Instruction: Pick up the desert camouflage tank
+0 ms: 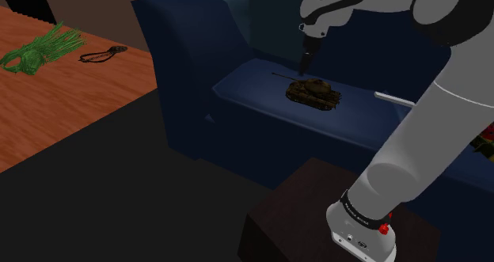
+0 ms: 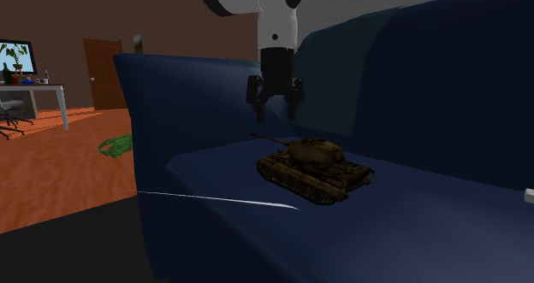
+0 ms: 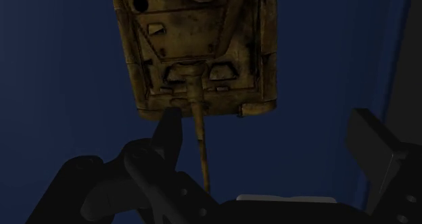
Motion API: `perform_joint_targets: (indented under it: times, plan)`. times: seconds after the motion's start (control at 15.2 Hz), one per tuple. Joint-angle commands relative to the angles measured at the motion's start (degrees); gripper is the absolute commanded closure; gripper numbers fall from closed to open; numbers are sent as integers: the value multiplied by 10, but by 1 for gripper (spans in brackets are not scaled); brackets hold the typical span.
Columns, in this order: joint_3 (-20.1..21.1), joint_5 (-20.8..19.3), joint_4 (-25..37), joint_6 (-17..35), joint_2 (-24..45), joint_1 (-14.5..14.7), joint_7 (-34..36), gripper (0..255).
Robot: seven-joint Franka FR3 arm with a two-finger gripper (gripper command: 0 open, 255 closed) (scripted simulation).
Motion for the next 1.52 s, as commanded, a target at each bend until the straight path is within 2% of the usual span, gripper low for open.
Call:
perform_joint_targets:
  times: [0.0, 0.13, 0.73, 0.79, 1.45]
  plan:
    - [-7, 20, 44, -2, 53, -8, -44, 0]
    - [-9, 38, 85, -7, 100, -20, -79, 0]
    - [-5, 49, 48, 47, 119, -23, -85, 0]
    - [-5, 49, 49, 46, 118, -24, -85, 255]
    - [-5, 47, 53, 40, 116, -23, -84, 255]
